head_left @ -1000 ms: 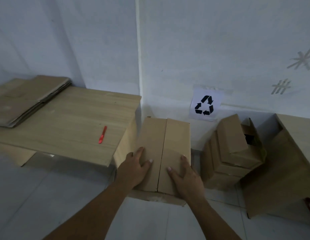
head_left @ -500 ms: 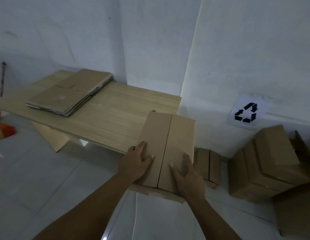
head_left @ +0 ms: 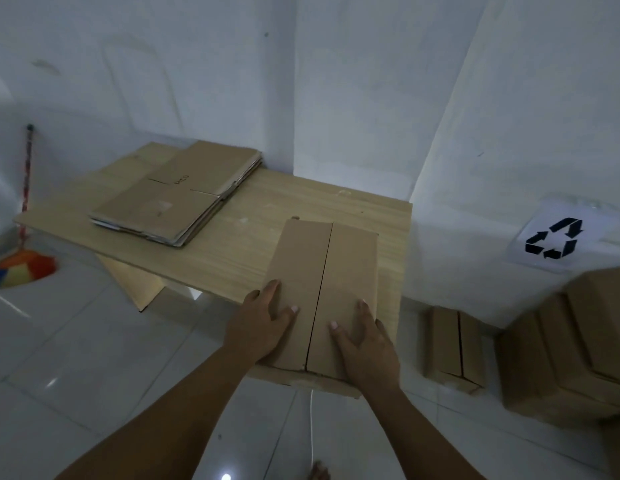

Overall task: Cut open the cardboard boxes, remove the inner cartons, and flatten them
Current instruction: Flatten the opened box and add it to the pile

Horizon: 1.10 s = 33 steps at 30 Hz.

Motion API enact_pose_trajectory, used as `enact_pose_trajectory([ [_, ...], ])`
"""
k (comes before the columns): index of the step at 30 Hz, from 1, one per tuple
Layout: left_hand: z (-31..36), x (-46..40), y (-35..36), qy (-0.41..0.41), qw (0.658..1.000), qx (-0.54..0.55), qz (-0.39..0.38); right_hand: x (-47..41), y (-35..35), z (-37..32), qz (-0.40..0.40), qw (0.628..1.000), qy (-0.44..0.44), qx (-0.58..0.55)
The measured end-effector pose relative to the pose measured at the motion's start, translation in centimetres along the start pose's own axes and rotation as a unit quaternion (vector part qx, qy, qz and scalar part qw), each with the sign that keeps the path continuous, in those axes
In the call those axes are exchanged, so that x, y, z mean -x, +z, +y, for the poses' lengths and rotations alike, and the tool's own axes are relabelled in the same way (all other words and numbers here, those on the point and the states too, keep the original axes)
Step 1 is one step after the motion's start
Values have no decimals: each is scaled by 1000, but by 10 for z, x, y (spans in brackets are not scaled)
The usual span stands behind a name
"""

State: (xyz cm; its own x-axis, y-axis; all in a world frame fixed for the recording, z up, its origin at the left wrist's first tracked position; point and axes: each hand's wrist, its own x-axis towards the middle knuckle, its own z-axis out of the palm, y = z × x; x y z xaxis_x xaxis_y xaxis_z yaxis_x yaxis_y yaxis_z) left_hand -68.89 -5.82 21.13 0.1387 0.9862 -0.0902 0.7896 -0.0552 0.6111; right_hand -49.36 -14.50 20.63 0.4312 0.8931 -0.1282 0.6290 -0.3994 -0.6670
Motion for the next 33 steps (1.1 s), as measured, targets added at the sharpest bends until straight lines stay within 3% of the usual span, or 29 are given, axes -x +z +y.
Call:
enact_pose_trajectory([
  [7, -24, -86, -17, 2, 1000, -31, 5, -72, 37, -40, 1, 1000, 3, -22],
  [20, -32, -225, -15, -7, 997, -48, -52, -188, 58, -92, -30, 997, 65, 1],
  [23, -27, -242, -12, 3, 997, -56, -48, -202, 59, -99, -20, 995, 95, -30],
  [27, -17, -258, -9, 38, 982, -184, -10, -220, 63, -109, -1, 987, 142, -72],
  [33, -11, -304, -16, 55, 984, -146, -85, -244, 72, -132, 59, 976, 170, -122],
])
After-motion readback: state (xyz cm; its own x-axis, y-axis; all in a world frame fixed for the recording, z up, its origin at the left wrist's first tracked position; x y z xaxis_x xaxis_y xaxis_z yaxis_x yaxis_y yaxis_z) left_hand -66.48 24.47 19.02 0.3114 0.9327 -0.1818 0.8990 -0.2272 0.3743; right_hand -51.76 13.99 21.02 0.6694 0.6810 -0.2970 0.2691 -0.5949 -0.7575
